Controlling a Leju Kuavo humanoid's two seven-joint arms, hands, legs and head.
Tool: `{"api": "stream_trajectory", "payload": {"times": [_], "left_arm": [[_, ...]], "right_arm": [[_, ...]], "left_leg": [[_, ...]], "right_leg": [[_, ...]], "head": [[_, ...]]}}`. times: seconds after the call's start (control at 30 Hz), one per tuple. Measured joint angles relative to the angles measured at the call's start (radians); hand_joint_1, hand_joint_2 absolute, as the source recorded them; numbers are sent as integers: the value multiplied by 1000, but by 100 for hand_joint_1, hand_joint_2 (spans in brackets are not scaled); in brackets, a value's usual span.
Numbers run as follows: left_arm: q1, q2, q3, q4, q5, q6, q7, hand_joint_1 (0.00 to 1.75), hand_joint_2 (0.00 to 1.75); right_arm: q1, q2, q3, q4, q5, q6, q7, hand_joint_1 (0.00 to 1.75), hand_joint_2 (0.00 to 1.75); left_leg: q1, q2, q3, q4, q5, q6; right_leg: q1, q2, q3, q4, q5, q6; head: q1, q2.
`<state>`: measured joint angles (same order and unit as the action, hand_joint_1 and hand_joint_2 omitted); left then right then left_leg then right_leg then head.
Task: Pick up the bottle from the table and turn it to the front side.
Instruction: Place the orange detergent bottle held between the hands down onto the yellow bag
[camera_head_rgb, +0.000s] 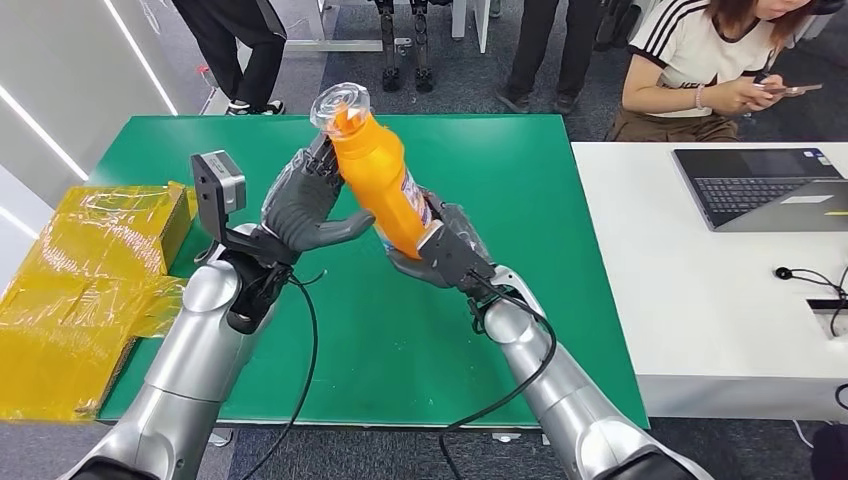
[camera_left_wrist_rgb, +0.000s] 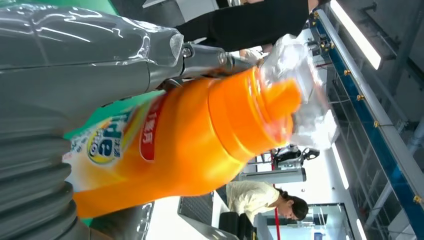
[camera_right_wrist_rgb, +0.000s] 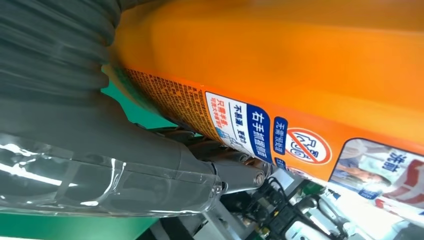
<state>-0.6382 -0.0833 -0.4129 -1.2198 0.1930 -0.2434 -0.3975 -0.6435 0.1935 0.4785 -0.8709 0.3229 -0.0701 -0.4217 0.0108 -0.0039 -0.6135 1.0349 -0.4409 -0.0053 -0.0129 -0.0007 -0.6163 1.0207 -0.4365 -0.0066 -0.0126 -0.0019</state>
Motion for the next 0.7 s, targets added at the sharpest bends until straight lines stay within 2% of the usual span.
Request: {"api": "stream_trajectory", "payload": {"times": [0.27,0.6,0.7], "left_arm": [[-16,-11,-4,12,-26,31,0,0,175],[-25,-7,2,55,-30,43,-7,0,175],[-26,-5,2,63,-30,43,-8,131,175]], "right_arm": [[-23,43,36,32,25,2,8,175,175],[-27,51,58,56,27,15,14,175,175],[-27,51,59,62,27,16,14,175,175]], "left_leg": [[0,0,0,0,0,0],[0,0,0,0,0,0],[0,0,0,0,0,0]], "right_leg": [[0,0,0,0,0,0],[0,0,0,0,0,0],[0,0,0,0,0,0]], "head": [[0,0],[0,0],[0,0]]}}
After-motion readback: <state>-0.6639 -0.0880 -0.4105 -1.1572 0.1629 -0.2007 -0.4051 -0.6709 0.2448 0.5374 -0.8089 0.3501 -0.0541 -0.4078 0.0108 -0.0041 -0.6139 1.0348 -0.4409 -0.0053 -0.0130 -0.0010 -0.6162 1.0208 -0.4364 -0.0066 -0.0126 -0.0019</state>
